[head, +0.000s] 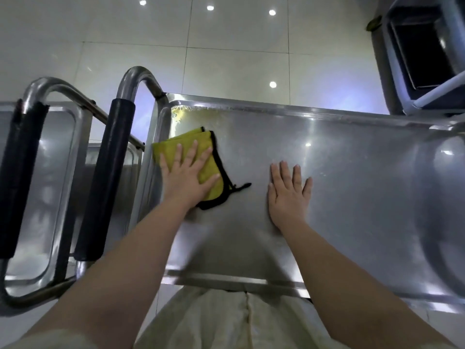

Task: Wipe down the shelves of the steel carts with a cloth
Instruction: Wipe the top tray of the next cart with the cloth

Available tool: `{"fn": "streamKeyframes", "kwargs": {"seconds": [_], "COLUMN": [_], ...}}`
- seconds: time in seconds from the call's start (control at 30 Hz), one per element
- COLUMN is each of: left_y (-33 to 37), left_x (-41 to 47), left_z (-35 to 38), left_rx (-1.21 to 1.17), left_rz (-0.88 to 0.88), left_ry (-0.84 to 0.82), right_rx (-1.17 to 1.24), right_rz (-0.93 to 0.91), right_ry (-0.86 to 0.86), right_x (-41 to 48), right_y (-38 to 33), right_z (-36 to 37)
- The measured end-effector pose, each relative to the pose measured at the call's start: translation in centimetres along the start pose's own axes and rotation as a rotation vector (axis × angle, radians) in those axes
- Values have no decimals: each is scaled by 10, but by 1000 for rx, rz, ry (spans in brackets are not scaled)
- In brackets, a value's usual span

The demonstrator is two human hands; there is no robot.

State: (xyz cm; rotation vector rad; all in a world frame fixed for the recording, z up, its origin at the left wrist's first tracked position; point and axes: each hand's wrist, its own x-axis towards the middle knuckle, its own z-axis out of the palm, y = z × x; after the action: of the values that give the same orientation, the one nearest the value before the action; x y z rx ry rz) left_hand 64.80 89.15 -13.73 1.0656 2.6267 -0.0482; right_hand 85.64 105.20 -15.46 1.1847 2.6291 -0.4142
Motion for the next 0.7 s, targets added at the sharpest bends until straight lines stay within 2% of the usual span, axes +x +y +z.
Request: {"fn": "streamKeyframes", "kwargs": {"seconds": [0.1,0.27,0.43,0.5,0.6,0.7], "left_y": [-29,-6,90,125,138,134], "left_x": [9,29,51,51,50,50], "left_z": [-9,-14,-15,-10,-3,-3], "left_rx": [2,23,92,110,99,92], "left_rz": [-74,-68,292,397,398,391], "left_ry": [-18,-12,-71,-81,-38,-24], "right_rx": [-23,-38,-23,86,414,395], "right_rz": [-7,-2,-31,-28,44,55], "right_ry": [6,15,53,88,190,223], "right_x": [2,5,5,4,13,41], "right_y": [-1,-3,-5,-2,2,5], "right_z": [0,4,2,-3,-16,-24]}}
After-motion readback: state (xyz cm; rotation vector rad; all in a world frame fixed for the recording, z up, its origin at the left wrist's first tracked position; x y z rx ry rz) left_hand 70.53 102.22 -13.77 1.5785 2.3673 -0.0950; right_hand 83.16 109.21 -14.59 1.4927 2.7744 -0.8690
